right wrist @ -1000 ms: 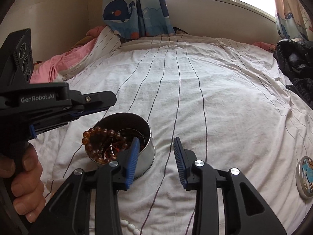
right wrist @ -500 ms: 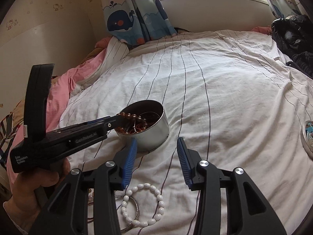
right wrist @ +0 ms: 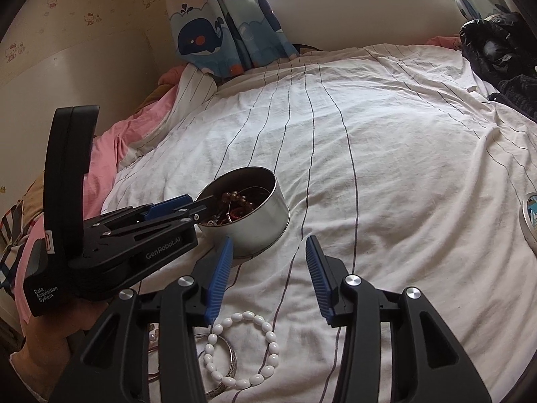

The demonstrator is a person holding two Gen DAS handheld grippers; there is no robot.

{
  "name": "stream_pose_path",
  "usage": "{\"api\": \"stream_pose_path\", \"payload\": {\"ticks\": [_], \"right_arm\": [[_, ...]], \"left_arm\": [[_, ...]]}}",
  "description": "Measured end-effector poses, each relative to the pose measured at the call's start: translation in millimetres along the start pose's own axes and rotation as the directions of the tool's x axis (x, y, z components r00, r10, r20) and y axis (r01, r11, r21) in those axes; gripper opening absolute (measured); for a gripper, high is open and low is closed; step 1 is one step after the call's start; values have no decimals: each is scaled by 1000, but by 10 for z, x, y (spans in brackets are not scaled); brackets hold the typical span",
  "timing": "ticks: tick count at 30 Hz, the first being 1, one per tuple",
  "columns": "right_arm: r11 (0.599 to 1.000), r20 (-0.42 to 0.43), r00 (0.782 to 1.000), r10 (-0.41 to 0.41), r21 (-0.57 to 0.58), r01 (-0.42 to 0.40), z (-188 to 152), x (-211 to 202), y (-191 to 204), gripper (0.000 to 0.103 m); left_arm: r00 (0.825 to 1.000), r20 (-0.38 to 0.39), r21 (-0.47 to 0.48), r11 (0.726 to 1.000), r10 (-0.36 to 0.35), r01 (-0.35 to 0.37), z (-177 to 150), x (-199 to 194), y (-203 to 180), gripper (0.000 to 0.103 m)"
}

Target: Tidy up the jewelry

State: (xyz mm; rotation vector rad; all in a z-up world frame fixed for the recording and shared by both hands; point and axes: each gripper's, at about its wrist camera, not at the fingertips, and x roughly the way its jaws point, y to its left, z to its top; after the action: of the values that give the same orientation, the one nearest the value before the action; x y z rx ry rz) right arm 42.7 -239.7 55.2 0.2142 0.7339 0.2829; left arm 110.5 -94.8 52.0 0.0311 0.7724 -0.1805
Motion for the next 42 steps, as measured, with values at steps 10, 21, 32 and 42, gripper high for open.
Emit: {"api": "stream_pose_path", "payload": {"ticks": [10,21,32,42], "right_arm": [[1000,-2,1000,-7,-21,7,1,16,31,47],[997,6,999,-34,-71,34,-26,-44,134,47],[997,-24,998,-60,-47,59,-208,-185,23,47],[996,-115,992,-49,-81,40,-483,-181,80,47]], "left_arm": [[997,-49,-24,998,-63,62,1,149,-34,34],[999,-11,-113,993,-44,42,-290,-249,281,38],[998,-40,-250,967,-54,42,-693,-654,827,39],[994,-56,-127,988,-99,91,-886,-630,590,39]]}}
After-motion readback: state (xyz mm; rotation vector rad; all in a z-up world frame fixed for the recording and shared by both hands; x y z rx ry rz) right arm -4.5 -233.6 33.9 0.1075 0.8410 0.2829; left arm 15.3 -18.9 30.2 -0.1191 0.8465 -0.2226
